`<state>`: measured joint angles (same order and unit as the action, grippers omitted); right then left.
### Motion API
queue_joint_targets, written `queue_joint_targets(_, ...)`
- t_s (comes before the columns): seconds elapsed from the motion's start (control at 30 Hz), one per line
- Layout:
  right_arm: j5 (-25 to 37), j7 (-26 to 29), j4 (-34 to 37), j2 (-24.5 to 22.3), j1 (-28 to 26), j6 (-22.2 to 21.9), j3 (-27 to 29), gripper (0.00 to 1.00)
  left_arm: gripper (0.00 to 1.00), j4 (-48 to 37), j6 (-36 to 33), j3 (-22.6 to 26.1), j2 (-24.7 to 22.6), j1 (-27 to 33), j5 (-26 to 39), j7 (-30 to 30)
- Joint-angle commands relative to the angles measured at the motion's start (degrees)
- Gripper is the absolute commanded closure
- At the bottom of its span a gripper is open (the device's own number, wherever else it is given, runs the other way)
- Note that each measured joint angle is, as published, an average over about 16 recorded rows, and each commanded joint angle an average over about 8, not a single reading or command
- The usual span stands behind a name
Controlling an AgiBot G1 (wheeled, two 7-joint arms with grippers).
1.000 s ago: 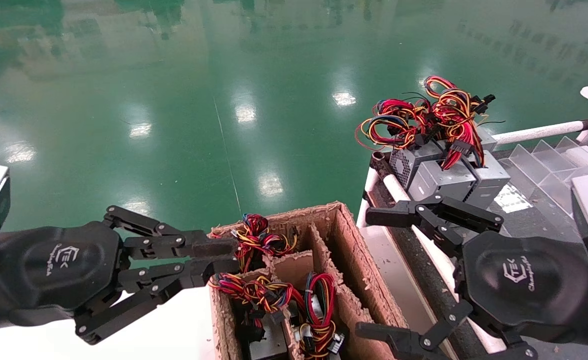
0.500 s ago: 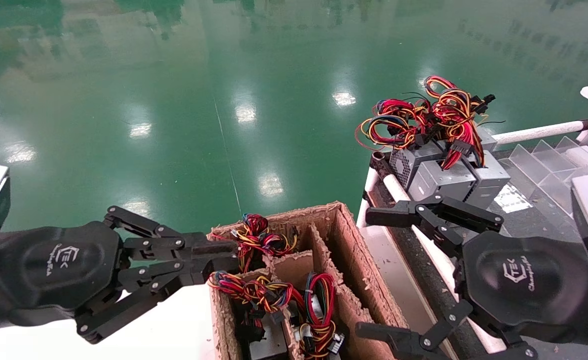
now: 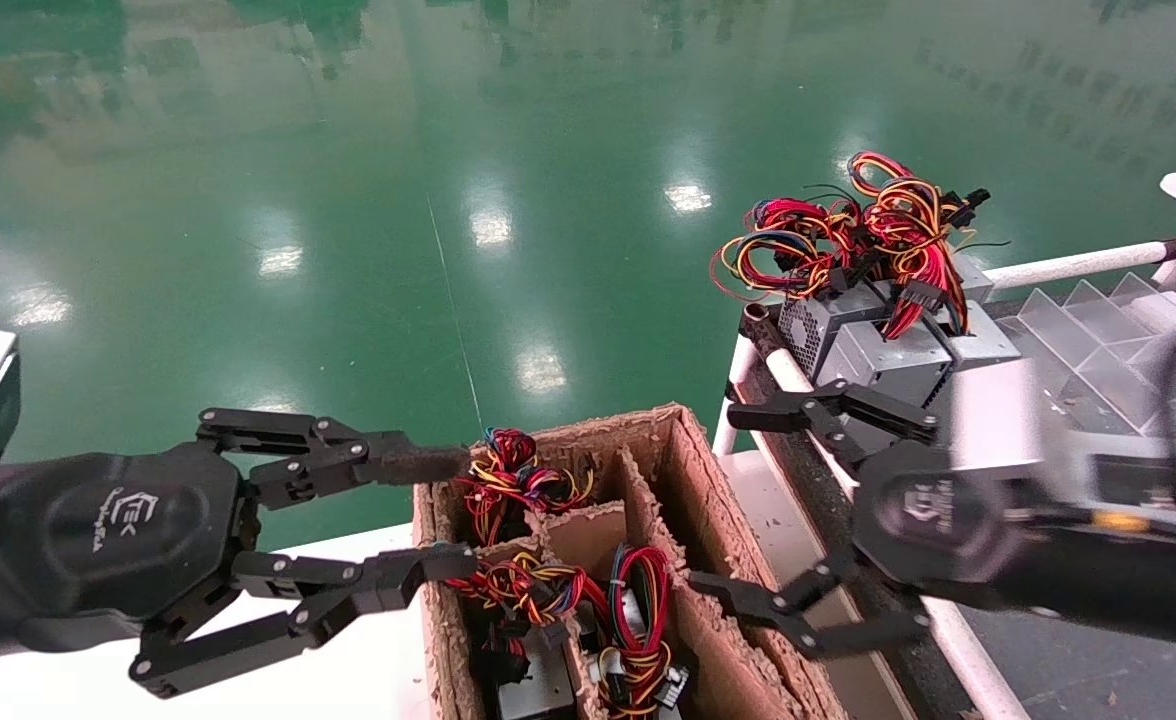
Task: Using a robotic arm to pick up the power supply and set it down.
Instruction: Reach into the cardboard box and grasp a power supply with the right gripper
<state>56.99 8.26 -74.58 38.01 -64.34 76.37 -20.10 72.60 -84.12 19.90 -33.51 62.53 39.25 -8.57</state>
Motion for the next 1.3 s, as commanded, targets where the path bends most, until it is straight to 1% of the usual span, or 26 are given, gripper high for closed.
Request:
queue_joint_targets(0.03,3.0,-0.4,-0.5,0.7,-0.5,-2.0,-0.8,0.00,0.00,0.0,0.0,0.0,0.0,0.0,0.0,0.0)
queue_joint_targets(0.2,10.7,-2.7,-0.9,3.6,-2.4,-5.0,-3.6,0.00,0.00,0.0,0.0,0.0,0.0,0.0,0.0,0.0)
queue_joint_targets(0.33,17.3,-7.2,-1.8,6.3,-3.3,-8.5,-5.4,0.00,0.00,0.0,0.0,0.0,0.0,0.0,0.0,0.0)
queue_joint_targets(0.43,21.0,-10.9,-2.2,8.4,-3.6,-9.9,-6.8,0.00,0.00,0.0,0.0,0.0,0.0,0.0,0.0,0.0)
queue_joint_targets(0.6,25.1,-15.2,-2.5,10.8,-4.9,-8.9,-9.4,0.00,0.00,0.0,0.0,0.0,0.0,0.0,0.0,0.0)
queue_joint_targets(0.8,29.1,-18.1,-2.6,12.5,-6.6,-7.6,-11.8,0.00,0.00,0.0,0.0,0.0,0.0,0.0,0.0,0.0)
queue_joint_targets(1.03,33.4,-19.1,-2.5,14.4,-8.4,-7.0,-14.0,0.00,0.00,0.0,0.0,0.0,0.0,0.0,0.0,0.0)
queue_joint_targets(1.3,38.5,-18.9,-2.5,17.1,-9.4,-8.1,-16.3,0.00,0.00,0.0,0.0,0.0,0.0,0.0,0.0,0.0)
